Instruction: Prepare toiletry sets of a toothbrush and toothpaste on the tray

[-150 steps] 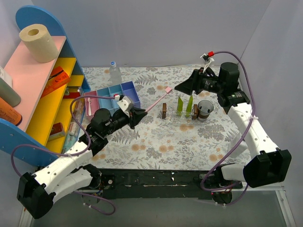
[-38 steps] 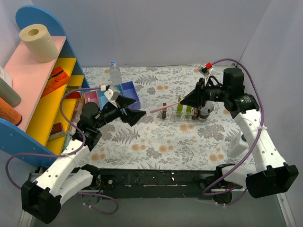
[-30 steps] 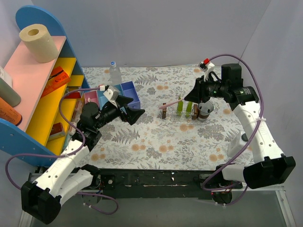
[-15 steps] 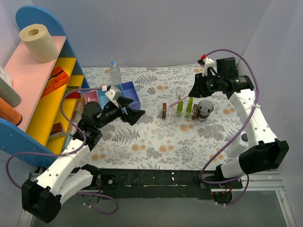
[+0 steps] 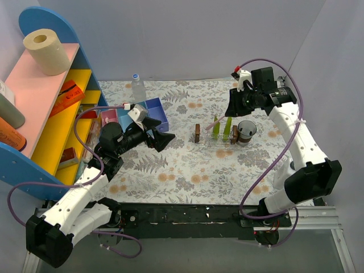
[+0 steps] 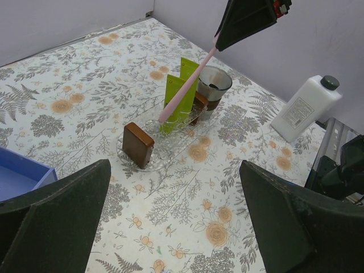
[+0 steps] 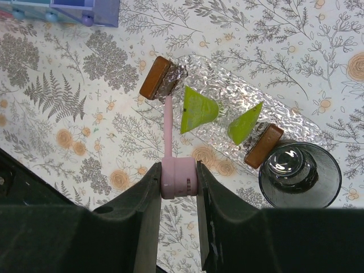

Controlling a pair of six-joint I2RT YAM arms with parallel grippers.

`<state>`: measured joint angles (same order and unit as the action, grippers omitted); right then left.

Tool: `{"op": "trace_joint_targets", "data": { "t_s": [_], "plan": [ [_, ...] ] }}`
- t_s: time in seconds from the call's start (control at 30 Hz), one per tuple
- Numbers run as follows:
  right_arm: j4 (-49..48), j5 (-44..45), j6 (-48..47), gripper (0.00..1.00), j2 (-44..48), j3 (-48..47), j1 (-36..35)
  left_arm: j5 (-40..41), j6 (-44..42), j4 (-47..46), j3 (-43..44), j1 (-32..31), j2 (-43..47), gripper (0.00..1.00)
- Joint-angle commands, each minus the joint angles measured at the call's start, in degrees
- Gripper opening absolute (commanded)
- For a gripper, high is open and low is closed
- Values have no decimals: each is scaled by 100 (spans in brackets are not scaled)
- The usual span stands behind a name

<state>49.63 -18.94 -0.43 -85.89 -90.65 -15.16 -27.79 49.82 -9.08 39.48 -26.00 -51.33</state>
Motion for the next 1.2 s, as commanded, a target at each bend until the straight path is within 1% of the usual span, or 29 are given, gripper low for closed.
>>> {"op": "trace_joint_targets", "data": {
  "t_s": [0.0,0.57,0.87,1.17],
  "plan": [
    [-67,364,-36,1,-86,-295,-145,81,-104,29,94,-37,9,98],
    [-225,839,-1,1,-569,-409,-602,160,-218,91,86,-107,-17,98],
    [-322,971,7,1,-763,-436,-655,230,-280,126,103,-160,-26,98],
    [-480,883,113,1,-921,-409,-655,274,-333,161,103,-221,-44,98]
  ]
}}
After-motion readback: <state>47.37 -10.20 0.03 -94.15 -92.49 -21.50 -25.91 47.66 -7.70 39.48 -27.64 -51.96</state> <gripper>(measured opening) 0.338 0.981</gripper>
